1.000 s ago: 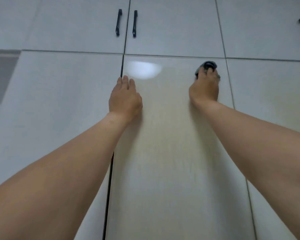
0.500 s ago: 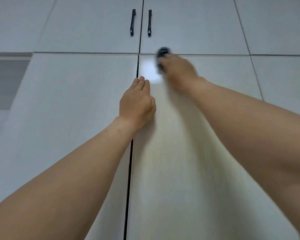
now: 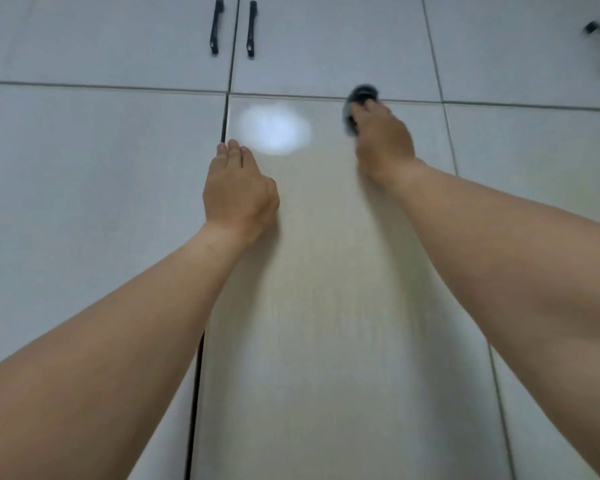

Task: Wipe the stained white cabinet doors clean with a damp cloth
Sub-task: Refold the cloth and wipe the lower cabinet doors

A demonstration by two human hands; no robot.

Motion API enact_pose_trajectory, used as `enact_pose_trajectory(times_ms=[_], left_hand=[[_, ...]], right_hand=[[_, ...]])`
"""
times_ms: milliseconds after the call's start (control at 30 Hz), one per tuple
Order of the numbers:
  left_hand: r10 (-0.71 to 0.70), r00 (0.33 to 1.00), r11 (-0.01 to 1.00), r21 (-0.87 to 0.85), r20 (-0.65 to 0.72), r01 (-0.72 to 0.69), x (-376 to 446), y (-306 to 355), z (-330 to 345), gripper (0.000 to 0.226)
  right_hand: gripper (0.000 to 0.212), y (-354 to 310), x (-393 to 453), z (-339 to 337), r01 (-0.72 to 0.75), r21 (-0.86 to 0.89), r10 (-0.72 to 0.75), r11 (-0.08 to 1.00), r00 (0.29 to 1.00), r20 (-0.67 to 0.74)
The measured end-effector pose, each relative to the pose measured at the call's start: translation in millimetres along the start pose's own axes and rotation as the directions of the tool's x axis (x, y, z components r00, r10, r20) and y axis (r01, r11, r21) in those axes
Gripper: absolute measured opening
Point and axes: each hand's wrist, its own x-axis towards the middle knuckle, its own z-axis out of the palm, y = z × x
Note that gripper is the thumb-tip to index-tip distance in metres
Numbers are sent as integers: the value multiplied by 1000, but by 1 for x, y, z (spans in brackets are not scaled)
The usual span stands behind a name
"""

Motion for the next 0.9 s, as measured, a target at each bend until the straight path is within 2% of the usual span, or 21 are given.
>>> enact_pose_trajectory(times_ms=[67, 100, 167, 200, 233, 267, 300, 333, 367, 400, 467, 500, 567, 667, 733, 767, 800, 833, 867, 900], left_hand=[[-23, 1000, 1000, -13, 8, 23, -1, 3, -1, 64], [-28, 1000, 999, -19, 14, 28, 0, 3, -1, 63], [-28, 999, 999, -28, 27, 29, -1, 1, -3, 63], [-24, 999, 999, -30, 24, 25, -1, 1, -3, 63], [-20, 1000, 999, -31, 23, 21, 0, 1, -3, 63], [-19, 999, 999, -33, 28, 20, 0, 0, -5, 64], [-17, 999, 999, -35, 33, 18, 0, -1, -6, 64], [-13, 999, 999, -33, 30, 14, -1, -1, -6, 66], [-6, 1000, 1000, -30, 28, 7, -2, -2, -7, 67], [4, 999, 1000, -26, 32, -3, -2, -2, -7, 66], [12, 998, 1000, -16, 54, -11, -2, -4, -8, 64], [19, 997, 1000, -16, 69, -17, -2, -5, -8, 63], [43, 993, 998, -40, 113, -39, 1, -9, -12, 63], [72, 990, 996, -56, 119, -65, -1, -23, -18, 63], [83, 992, 996, -44, 90, -79, -9, -34, -21, 65], [91, 992, 995, -55, 89, -86, -13, -34, -20, 65], [96, 991, 994, -67, 94, -90, -16, -38, -19, 62], [103, 991, 992, -79, 87, -97, -17, -42, -18, 60], [117, 991, 990, -93, 70, -110, -17, -44, -15, 60], [127, 991, 987, -102, 48, -122, -18, -46, -14, 61]], right_hand=[[48, 54, -9, -7, -292, -9, 291, 956, 954, -70], [49, 69, -10, -7, -391, 2, 390, 920, 917, -80], [50, 57, -8, -4, -476, 37, 478, 878, 875, -76], [52, 37, -8, 1, -437, 41, 439, 899, 896, -63], [54, 12, -10, 5, -321, 56, 323, 945, 946, -39], [54, -12, -13, 11, -137, 68, 138, 988, 990, 0], [51, -30, -18, 14, 62, 72, -66, 995, 996, 56], [46, -39, -23, 14, 239, 69, -245, 969, 964, 101], [43, -35, -25, 10, 337, 54, -341, 940, 933, 116], [40, -20, -25, 4, 333, 22, -333, 943, 939, 89], [35, 21, -29, -10, 95, -80, -98, 992, 995, -32], [34, 45, -35, -17, -65, -95, 57, 993, 994, -88], [32, 72, -49, -24, -317, -23, 312, 948, 941, -133], [34, 68, -51, -22, -458, -1, 452, 889, 877, -165], [36, 41, -38, -16, -508, 70, 511, 858, 835, -204], [36, 23, -31, -15, -488, 121, 503, 864, 838, -212], [35, -5, -25, -12, -401, 159, 428, 902, 879, -210], [32, -36, -20, -5, -258, 179, 290, 949, 939, -186], [27, -68, -19, 0, -64, 192, 93, 979, 985, -147], [22, -99, -23, 7, 156, 202, -138, 967, 985, -100]])
